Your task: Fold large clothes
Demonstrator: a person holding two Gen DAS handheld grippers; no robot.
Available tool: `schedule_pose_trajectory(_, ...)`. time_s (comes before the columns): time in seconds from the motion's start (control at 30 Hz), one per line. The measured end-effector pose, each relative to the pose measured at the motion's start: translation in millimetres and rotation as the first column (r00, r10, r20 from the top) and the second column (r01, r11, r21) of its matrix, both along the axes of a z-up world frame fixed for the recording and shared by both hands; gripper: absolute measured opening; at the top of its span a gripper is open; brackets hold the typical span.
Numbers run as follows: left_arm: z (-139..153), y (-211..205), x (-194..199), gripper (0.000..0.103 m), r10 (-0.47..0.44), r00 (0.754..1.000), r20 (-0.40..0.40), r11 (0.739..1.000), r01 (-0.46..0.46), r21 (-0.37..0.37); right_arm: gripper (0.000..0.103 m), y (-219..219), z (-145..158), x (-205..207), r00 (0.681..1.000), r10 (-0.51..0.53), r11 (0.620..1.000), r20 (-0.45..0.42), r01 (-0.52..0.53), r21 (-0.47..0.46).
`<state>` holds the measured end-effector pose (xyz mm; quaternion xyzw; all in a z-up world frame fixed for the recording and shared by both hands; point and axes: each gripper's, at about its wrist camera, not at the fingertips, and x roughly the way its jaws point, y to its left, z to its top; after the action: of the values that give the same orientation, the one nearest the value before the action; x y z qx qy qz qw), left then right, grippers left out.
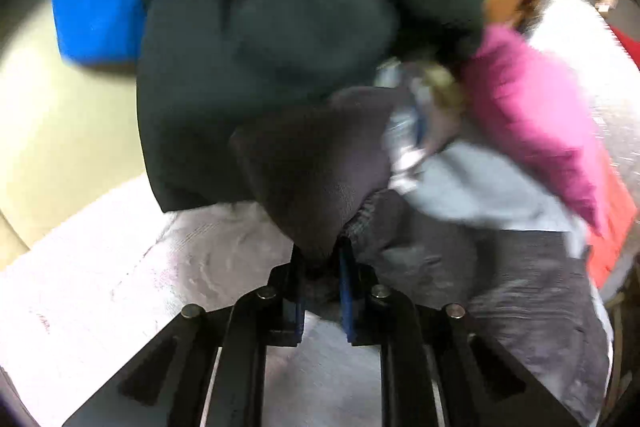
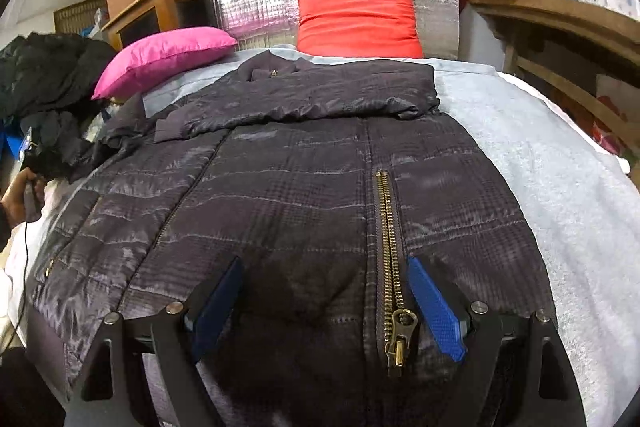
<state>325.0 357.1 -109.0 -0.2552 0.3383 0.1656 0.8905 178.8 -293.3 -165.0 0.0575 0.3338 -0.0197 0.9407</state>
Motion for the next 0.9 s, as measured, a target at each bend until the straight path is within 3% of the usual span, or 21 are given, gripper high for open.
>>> schedule_pose_trajectory(0.17,75.4,-56.7,-27.1,0.014,-0.12,0.985,0.126,0.99,0.109,0.094,0.086,-4.0,-2.0,-6.1,1.0,-0.007,0.999,0.021,0.006,0.035)
schedule_pose_trajectory(0.4,163.8,-185.2,-27.4,0.014,-0.342,0.914,0.218,0.925,0.286,0.251,0.086,-11.8,2.1,-14.9,0.998,-0.004,0.994,0.058,-0.002,0.105)
schedule_pose_trajectory(0.6,178.9,-278.4,-20.8,0.014,-0.459,0.862,0.217,0.878,0.401,0.263,0.086,-23.4,13.4,-21.5,0.994,-0.006,0.984,0.107,-0.013,0.177)
schedule_pose_trajectory(0.9,154.5,-405.7,-0.1,0.014,-0.572,0.809,0.135,0.807,0.526,0.27,0.086,-45.5,26.4,-32.8,0.983,-0.032,0.958,0.181,-0.022,0.286)
